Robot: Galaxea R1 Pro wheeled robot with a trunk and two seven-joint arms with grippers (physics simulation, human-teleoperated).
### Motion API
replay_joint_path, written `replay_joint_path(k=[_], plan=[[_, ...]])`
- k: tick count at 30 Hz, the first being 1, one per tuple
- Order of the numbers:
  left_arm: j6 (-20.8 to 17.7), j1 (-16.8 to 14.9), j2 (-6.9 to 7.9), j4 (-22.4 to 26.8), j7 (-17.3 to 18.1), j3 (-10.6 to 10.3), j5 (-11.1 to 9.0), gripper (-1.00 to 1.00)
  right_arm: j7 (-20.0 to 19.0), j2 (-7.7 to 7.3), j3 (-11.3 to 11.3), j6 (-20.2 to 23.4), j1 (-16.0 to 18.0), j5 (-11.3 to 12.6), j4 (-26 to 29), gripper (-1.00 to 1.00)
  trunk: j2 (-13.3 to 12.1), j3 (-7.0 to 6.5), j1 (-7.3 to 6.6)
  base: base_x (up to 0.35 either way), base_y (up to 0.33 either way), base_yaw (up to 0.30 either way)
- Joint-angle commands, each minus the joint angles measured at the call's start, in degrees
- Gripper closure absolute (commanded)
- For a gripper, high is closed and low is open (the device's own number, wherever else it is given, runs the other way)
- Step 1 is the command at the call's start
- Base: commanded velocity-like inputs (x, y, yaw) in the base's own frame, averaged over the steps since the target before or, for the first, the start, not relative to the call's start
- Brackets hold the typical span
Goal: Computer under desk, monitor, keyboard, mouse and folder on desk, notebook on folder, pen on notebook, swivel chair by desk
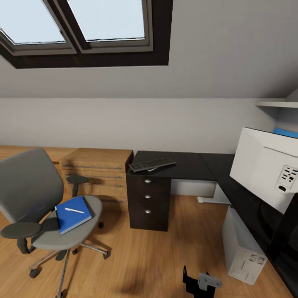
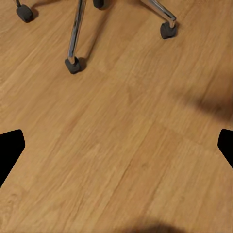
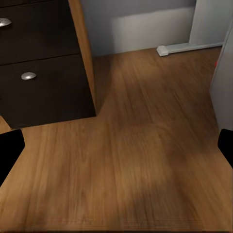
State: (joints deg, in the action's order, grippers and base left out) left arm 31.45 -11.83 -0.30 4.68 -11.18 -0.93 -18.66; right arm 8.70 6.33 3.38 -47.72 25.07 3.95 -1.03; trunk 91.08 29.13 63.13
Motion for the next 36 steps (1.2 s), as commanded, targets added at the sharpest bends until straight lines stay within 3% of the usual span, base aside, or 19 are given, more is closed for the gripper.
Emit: replay_joint_path(k=[1, 10, 27, 36], plan=[[0.10, -0.03, 0.00, -0.02, -0.24, -0.13, -0.06, -1.00, -0.40, 0.09, 0.31, 0.51, 0.06, 0.19, -0.11, -1.00, -0.38, -0.12, -0.23, 0.000, 0.000, 0.000], [-0.16, -0.03, 0.03, -0.02, -0.24, -0.13, -0.08, -1.00, -0.44, 0.34, 0.31, 0.77, 0.06, 0.18, -0.11, -1.00, -3.99, -1.74, -2.21, 0.000, 0.000, 0.000], [-0.42, -0.03, -0.05, -0.02, -0.24, -0.13, -0.15, -1.00, -0.57, 0.89, 0.31, 0.78, 0.06, 0.18, -0.11, -1.00, -3.99, -1.74, -2.21, -0.003, 0.000, -0.191], [-0.51, -0.03, -0.09, -0.02, -0.24, -0.15, -0.15, -1.00, -0.69, 1.03, 0.11, 0.89, 0.06, 0.18, -0.11, -1.00, -3.99, -1.60, -2.21, -0.212, 0.000, -0.235]])
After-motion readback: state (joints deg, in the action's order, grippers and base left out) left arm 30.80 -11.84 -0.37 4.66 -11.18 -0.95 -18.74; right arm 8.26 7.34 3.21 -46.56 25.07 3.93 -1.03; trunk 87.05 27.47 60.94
